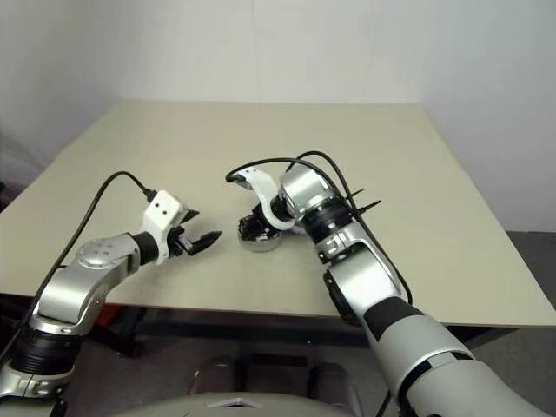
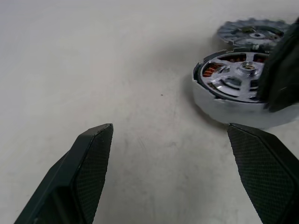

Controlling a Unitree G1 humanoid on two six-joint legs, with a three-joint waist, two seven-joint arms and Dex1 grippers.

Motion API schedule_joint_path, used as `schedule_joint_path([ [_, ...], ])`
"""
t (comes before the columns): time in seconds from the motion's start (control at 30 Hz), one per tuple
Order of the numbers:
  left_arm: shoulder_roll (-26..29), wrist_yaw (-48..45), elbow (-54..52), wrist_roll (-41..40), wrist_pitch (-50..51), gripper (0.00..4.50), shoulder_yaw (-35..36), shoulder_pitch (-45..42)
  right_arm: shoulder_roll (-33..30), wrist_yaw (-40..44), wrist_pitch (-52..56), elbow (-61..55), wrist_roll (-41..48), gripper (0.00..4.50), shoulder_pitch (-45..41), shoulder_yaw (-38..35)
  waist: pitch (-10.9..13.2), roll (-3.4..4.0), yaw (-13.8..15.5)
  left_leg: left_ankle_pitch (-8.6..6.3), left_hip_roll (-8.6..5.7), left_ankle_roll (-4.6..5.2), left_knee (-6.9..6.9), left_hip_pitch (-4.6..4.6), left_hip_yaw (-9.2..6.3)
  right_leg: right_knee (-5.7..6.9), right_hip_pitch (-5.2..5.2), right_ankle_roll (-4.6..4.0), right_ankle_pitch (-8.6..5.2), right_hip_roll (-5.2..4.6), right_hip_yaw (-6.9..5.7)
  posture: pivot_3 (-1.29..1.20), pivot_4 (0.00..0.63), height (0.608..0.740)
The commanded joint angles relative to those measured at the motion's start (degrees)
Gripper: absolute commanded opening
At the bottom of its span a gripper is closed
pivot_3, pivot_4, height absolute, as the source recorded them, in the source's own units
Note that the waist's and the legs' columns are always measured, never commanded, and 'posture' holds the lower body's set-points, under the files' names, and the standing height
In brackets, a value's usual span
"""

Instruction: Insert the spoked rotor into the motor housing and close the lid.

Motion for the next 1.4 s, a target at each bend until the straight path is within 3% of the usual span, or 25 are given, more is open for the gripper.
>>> schedule_joint_path([
  [0.03,0.54,0.82,-3.48,-0.53,0.54,4.1,2.18,0.61,2.44,-11.56,-1.32,6.14,0.87,0.0,-2.14,-7.05,0.01,0.02,-0.01,0.0,-0.02,0.0,0.0,0.08,-0.02,-0.01,0.0,0.01,-0.01,0.0,0.01,0.0,0.0,0.74],
  [0.2,0.53,1.58,-5.36,-0.67,1.42,4.1,2.74,2.09,6.02,-24.94,-8.78,13.73,3.55,0.0,-5.11,-16.43,0.23,0.35,-0.15,-0.06,-0.05,-0.09,-0.06,0.76,-0.21,-0.28,0.02,0.06,-0.04,-0.01,-0.23,0.0,0.0,0.74],
  [0.27,0.6,1.83,-5.92,-0.76,1.65,4.1,2.91,2.64,6.7,-29.06,-12.52,16.79,4.99,0.0,-6.35,-19.39,0.6,0.96,-0.33,-0.16,0.05,-0.23,-0.11,1.2,-0.51,-0.82,0.53,0.07,-0.04,-0.03,-0.91,0.0,0.0,0.74],
  [0.3,0.62,1.92,-6.14,-0.81,1.75,4.1,2.96,2.83,6.87,-30.59,-14.19,18.29,5.6,0.0,-6.94,-20.38,0.67,0.98,0.22,-0.19,0.21,-0.27,-0.51,1.32,-0.76,-1.38,1.27,0.12,-0.08,-0.03,-1.75,0.0,0.0,0.74],
  [0.33,0.63,2.01,-6.33,-0.86,1.87,4.1,3.0,2.96,6.97,-31.88,-15.77,19.67,6.28,0.0,-7.41,-21.18,0.39,0.39,1.17,-0.19,0.36,-0.28,-1.13,0.87,-0.57,-0.24,1.31,0.13,-0.73,-0.09,-1.93,0.0,0.0,0.74],
  [0.37,0.65,2.11,-6.5,-0.93,1.98,4.1,3.01,3.08,7.03,-33.06,-17.41,20.74,6.8,0.0,-7.71,-21.83,-0.24,-0.84,2.21,-0.18,0.42,-0.29,-1.18,0.5,0.97,3.92,1.26,-0.51,-2.68,-0.22,-1.13,0.0,0.0,0.74],
  [0.4,0.66,2.21,-6.71,-1.0,2.06,4.1,3.03,3.25,7.06,-34.06,-18.86,21.63,7.28,0.0,-7.95,-22.46,-0.16,-1.49,2.93,-0.11,0.32,-0.37,-1.17,0.34,2.42,5.45,1.39,-0.22,-6.08,-0.23,0.74,0.0,0.0,0.74],
  [0.43,0.66,2.28,-6.89,-1.02,2.13,4.1,3.05,3.4,6.94,-33.94,-20.63,22.43,7.74,0.0,-8.17,-22.67,-0.09,-0.86,4.01,-0.49,0.24,-1.2,-0.16,0.34,2.65,5.94,-0.12,0.06,-6.77,-0.44,1.96,0.0,0.0,0.74],
  [0.47,0.65,2.31,-7.02,-1.02,2.12,4.1,3.08,3.57,6.75,-33.4,-21.86,23.15,8.18,0.0,-8.43,-22.78,-0.22,-0.54,4.49,-1.5,-0.53,-2.0,2.86,-0.01,-0.4,5.84,-0.13,0.07,-6.77,-0.07,2.14,0.0,0.0,0.74],
  [0.5,0.64,2.34,-7.07,-1.01,2.15,4.1,3.06,3.65,6.4,-32.69,-22.91,23.86,8.33,0.0,-8.76,-22.44,-0.37,-0.28,4.47,-1.38,-1.46,-2.21,3.21,0.37,-2.03,5.62,-0.34,0.14,-6.73,0.18,2.01,0.0,0.0,0.74],
  [0.53,0.64,2.36,-7.08,-1.01,2.17,4.1,3.01,3.67,6.07,-32.6,-23.84,24.45,8.35,0.35,-9.04,-22.08,-0.33,-0.27,4.19,-2.01,-1.47,-2.37,1.25,1.17,-2.21,5.08,-0.93,0.1,-6.29,0.81,1.77,0.0,0.0,0.74],
  [0.57,0.61,2.39,-7.07,-1.04,2.25,4.1,2.93,3.59,5.8,-33.04,-24.77,24.94,8.33,0.73,-9.33,-21.93,-0.29,-0.29,3.86,-1.73,-0.88,-2.8,0.69,0.97,-1.96,4.23,-0.99,0.0,-5.59,1.38,1.76,0.0,0.0,0.74],
  [0.63,0.56,2.41,-6.93,-1.07,2.34,4.1,2.71,3.32,5.52,-33.95,-26.24,25.62,8.56,1.31,-10.06,-22.0,-0.04,-0.19,3.38,-1.53,-0.45,-3.14,0.51,0.77,-1.83,2.74,-0.76,-0.67,-3.07,1.75,1.64,0.0,0.0,0.74],
  [0.77,0.4,2.36,-6.74,-1.17,2.44,4.1,2.29,2.95,5.37,-34.53,-27.5,25.6,9.52,2.62,-11.33,-22.09,0.3,-0.02,2.61,-1.54,-0.29,-3.13,0.15,0.93,-1.63,1.93,-0.62,-0.78,-2.76,1.8,1.57,0.0,0.0,0.74],
  [1.03,-0.07,1.8,-4.97,-1.2,2.01,4.1,0.42,0.9,4.56,-18.32,-27.89,17.2,15.77,2.62,-12.33,-20.83,0.37,-0.29,1.61,-1.51,-0.25,-3.13,0.12,0.75,-1.5,1.81,-0.68,-0.89,-2.07,1.8,1.61,0.0,0.0,0.74],
  [1.17,0.04,1.14,-3.85,-1.24,1.75,4.1,0.26,-0.34,3.48,-15.17,-28.63,11.75,17.55,2.62,-11.11,-20.27,0.35,-0.31,1.54,-1.29,-0.04,-3.32,0.12,0.52,-1.46,1.79,-0.75,-1.69,-1.76,2.11,1.57,0.0,0.0,0.74],
  [1.4,2.12,-1.76,-0.92,-2.07,1.12,4.1,2.55,-1.97,-3.23,-10.39,-41.55,3.52,12.2,2.62,-0.64,-11.9,0.29,-0.37,1.67,-1.69,-0.02,-2.61,0.15,-0.49,-1.55,0.98,-0.98,-1.57,-1.65,2.15,0.9,0.0,0.0,0.74],
])
